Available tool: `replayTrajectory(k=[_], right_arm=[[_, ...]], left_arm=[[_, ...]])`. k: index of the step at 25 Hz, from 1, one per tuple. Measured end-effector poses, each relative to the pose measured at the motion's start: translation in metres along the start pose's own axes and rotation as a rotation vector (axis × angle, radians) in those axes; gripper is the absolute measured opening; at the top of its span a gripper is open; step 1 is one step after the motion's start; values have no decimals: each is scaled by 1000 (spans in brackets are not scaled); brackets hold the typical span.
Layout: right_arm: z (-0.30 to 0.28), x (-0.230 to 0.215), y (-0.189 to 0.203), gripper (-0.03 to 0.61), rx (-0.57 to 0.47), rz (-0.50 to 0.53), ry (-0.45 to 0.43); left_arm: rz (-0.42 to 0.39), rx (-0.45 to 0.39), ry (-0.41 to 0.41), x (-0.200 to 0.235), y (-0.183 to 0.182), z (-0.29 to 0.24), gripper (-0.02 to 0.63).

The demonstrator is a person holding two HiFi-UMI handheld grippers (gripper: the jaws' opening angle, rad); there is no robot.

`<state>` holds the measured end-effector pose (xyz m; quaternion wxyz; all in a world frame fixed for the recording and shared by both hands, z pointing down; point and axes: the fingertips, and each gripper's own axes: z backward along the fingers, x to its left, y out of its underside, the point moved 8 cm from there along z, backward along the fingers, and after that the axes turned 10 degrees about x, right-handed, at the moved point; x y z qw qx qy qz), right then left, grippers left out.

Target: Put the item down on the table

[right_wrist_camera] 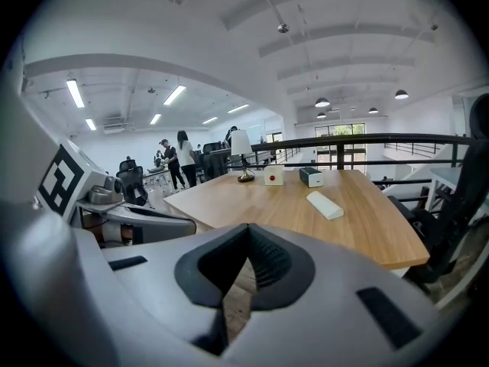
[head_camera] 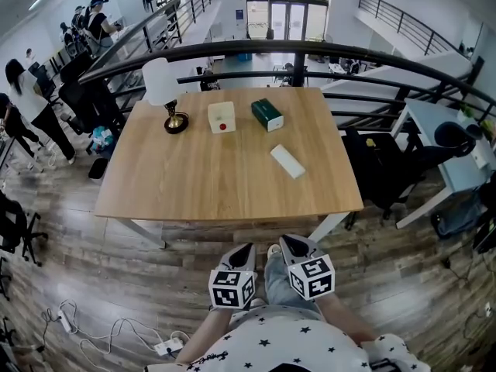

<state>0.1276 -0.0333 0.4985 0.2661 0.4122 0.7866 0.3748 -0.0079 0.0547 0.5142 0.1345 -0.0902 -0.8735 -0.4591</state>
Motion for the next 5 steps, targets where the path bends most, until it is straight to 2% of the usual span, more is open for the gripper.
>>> replayTrajectory(k=[5], right_arm=[[2,-2,2,-6,-5,-13,-5]], left_arm=[[-8,-7,9,-6,0,0,11]])
